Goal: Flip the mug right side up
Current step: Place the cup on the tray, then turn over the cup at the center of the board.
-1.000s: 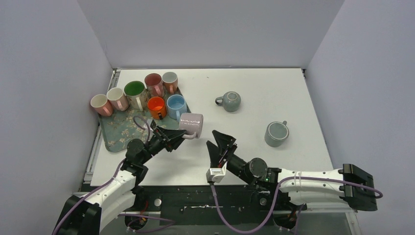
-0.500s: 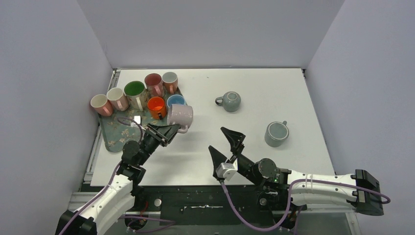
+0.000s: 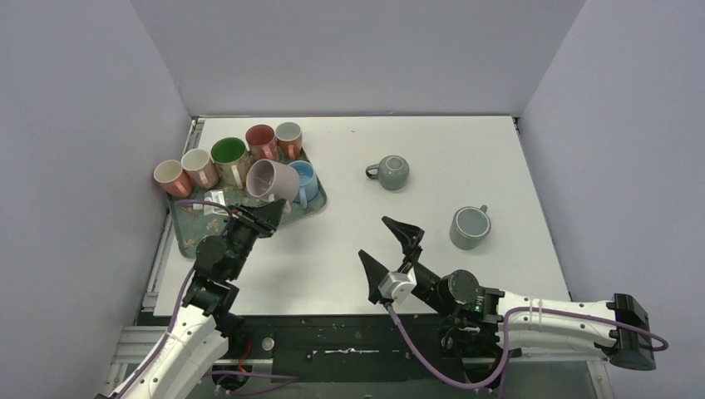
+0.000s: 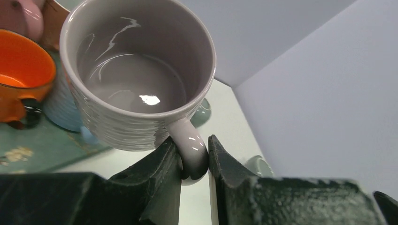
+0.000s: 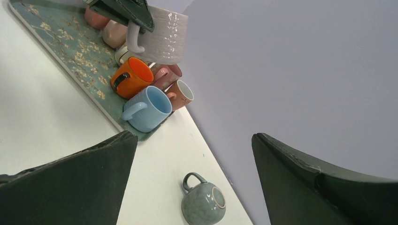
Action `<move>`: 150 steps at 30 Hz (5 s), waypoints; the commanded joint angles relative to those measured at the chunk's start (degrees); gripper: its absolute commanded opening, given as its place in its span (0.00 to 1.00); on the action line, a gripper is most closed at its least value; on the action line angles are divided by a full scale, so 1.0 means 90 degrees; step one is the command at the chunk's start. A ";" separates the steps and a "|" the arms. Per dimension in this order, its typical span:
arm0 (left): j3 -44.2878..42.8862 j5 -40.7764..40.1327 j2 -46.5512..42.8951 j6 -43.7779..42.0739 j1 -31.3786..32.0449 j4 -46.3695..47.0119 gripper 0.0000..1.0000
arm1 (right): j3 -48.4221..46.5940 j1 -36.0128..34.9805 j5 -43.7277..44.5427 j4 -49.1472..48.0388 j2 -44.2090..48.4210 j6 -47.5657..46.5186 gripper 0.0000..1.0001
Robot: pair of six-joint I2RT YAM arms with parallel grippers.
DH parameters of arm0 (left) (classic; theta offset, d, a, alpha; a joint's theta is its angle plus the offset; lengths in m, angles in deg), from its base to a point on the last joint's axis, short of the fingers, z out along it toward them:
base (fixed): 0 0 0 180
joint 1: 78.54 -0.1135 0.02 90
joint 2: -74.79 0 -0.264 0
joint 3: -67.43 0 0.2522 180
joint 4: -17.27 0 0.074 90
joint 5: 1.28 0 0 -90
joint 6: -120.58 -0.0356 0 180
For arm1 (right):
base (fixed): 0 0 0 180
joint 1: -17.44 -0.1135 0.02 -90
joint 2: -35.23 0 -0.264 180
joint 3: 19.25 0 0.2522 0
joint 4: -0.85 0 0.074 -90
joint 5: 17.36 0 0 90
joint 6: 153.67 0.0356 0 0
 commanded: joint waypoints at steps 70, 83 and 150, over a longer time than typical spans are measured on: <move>-0.0159 -0.3331 0.2593 -0.1041 -0.0626 -0.0330 0.41 | 0.0146 0.0008 0.0537 0.0756 0.1409 0.0674 1.00; -0.0970 -0.2260 0.2313 -0.1691 -0.0619 -0.1129 0.52 | 0.0177 0.0016 0.1014 0.0051 0.0679 0.1161 1.00; -0.1975 0.1973 0.0473 -0.4554 -0.0696 -0.3653 0.97 | -0.2259 0.7914 -0.0630 0.5888 -0.3019 0.8861 1.00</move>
